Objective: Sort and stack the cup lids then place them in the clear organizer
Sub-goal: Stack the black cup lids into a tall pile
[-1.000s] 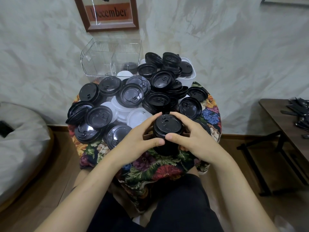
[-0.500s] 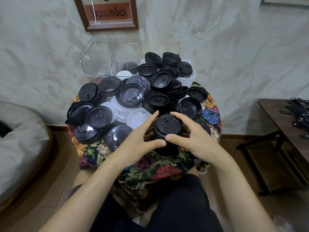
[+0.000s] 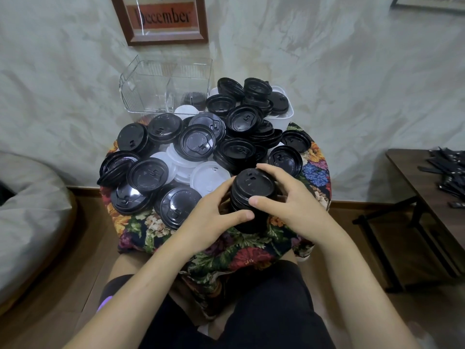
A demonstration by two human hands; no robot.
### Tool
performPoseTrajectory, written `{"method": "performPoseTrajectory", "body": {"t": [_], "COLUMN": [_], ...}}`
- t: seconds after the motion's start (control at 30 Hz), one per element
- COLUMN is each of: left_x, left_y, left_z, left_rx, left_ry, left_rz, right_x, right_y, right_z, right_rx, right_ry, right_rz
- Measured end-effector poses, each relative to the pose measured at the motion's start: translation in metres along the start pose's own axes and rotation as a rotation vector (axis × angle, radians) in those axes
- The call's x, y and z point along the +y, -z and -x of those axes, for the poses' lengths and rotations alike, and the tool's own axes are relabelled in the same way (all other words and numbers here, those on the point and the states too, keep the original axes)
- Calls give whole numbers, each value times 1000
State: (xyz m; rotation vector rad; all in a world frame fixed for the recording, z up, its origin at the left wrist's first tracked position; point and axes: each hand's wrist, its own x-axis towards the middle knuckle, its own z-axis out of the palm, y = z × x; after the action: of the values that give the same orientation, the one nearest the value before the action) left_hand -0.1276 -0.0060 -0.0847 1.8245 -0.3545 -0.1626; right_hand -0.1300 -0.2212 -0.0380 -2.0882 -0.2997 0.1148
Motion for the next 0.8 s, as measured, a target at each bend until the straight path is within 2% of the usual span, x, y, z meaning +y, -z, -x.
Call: {"method": "performPoseTrajectory", "body": {"t": [0.2,0.4,0.8], "left_x": [1,-2,-1], "left_y": [-1,-4,-8], "left_z": [1,2,6], "left_rx": [6,48,87], "left_ry": [-10,-1,-51], "left_rz": [-22,-20,-174], "right_x": [-2,3,-7], "right_y": [-1,-6,-13], "right_z": [-2,0,6], "right_rx": [-47,-19,65], "right_ry": [-9,-52,-98], "right_rz": [59,79,216]}}
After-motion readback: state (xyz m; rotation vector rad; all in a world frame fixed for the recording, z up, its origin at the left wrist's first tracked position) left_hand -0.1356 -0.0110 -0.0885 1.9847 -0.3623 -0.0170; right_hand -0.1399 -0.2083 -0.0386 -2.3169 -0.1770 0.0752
